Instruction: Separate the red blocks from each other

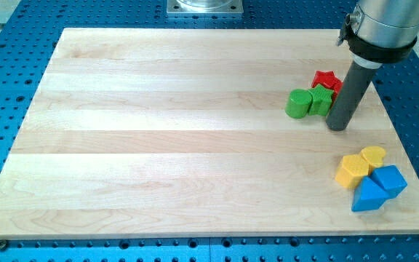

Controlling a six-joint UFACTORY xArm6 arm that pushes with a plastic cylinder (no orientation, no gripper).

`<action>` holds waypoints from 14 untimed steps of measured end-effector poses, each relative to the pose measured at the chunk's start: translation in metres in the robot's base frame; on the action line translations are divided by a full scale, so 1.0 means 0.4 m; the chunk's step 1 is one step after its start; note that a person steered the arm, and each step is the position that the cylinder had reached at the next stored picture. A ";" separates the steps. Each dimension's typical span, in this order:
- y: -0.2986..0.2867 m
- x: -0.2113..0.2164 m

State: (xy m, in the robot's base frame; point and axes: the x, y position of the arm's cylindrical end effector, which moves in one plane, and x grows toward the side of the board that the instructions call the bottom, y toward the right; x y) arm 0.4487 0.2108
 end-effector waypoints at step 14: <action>-0.321 0.016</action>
State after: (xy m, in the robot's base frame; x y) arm 0.4553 0.0826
